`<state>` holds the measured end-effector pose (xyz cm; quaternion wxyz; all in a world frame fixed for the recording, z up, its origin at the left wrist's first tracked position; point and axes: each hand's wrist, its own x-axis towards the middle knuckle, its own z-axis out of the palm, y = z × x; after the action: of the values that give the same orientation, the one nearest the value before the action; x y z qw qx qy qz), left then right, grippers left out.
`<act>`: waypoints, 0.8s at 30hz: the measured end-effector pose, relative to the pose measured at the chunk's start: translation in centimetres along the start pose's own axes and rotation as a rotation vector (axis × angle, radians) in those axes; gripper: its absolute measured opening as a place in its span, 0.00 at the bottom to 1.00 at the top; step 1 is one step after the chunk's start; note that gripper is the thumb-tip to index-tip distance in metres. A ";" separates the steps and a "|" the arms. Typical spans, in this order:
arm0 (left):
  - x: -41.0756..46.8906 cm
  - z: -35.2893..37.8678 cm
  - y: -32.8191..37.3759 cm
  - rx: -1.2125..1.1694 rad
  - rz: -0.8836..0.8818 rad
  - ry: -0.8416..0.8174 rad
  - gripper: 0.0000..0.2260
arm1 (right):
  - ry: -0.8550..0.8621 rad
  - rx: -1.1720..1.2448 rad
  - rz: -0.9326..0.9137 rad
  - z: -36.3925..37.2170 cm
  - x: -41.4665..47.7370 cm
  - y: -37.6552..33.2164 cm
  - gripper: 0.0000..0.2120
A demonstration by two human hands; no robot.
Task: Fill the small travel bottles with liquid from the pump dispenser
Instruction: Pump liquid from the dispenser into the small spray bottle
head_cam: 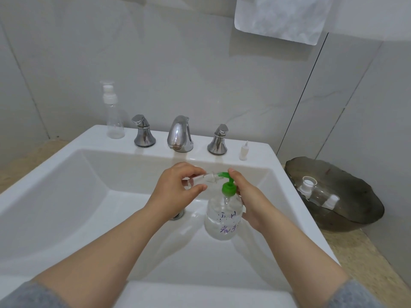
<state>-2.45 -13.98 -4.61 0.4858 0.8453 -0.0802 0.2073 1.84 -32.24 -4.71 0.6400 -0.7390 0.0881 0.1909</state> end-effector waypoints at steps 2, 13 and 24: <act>-0.1 0.0 0.0 0.000 0.001 -0.001 0.12 | -0.004 0.021 -0.005 0.0 0.1 0.0 0.30; -0.2 0.2 -0.3 0.071 -0.001 -0.033 0.12 | 0.006 0.003 -0.028 0.1 -0.7 -0.5 0.21; -0.1 0.3 0.0 0.001 -0.026 0.016 0.11 | 0.039 -0.045 -0.012 0.1 -1.8 -1.1 0.16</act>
<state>-2.47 -14.20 -4.78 0.4888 0.8447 -0.0655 0.2078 0.64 -32.13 -2.99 0.6227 -0.7572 0.0917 0.1745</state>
